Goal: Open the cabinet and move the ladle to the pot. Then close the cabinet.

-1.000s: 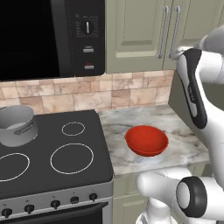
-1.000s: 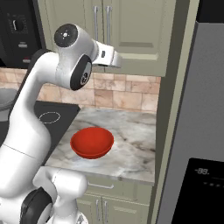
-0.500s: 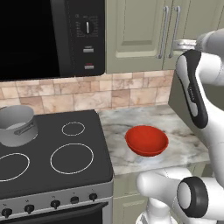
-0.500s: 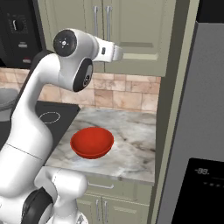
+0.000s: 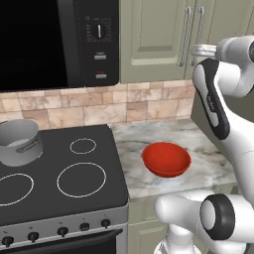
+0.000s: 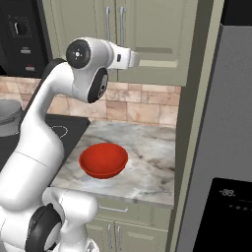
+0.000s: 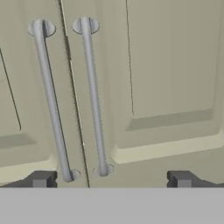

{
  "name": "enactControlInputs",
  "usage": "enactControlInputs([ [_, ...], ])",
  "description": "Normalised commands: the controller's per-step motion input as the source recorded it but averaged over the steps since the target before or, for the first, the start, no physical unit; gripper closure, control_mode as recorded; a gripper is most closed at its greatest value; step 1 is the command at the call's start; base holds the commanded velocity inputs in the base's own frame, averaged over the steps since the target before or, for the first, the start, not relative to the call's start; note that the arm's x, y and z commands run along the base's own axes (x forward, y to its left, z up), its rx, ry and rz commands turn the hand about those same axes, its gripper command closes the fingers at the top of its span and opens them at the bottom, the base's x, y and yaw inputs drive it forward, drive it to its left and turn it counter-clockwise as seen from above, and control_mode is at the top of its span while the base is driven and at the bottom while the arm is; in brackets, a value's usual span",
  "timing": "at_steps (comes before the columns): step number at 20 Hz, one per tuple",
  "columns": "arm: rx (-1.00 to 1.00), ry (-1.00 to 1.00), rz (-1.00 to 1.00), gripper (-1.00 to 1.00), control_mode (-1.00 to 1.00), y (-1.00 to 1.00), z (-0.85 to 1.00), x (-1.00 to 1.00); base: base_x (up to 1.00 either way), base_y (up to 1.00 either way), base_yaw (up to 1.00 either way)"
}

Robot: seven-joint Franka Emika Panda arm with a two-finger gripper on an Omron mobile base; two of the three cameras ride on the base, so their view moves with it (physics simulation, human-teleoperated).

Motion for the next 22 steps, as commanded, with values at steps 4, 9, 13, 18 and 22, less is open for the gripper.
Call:
enactControlInputs([
  [4, 0.0, 0.0, 0.0, -1.0, -1.0, -0.12, 0.0, 0.41, 0.0, 0.0, 0.0],
  [9, 0.0, 0.0, 0.01, -1.0, -1.0, -0.13, 0.0, 0.38, 0.0, 0.0, 0.0],
  [13, 0.0, 0.0, 0.04, -1.0, -1.0, -0.08, 0.0, 0.34, 0.0, 0.0, 0.0],
  [18, 0.0, 0.0, 0.01, -1.0, -1.0, 0.0, 0.0, 0.36, 0.0, 0.0, 0.0],
  [22, 0.0, 0.0, 0.0, -1.0, -1.0, 0.0, 0.0, 0.41, 0.0, 0.0, 0.0],
])
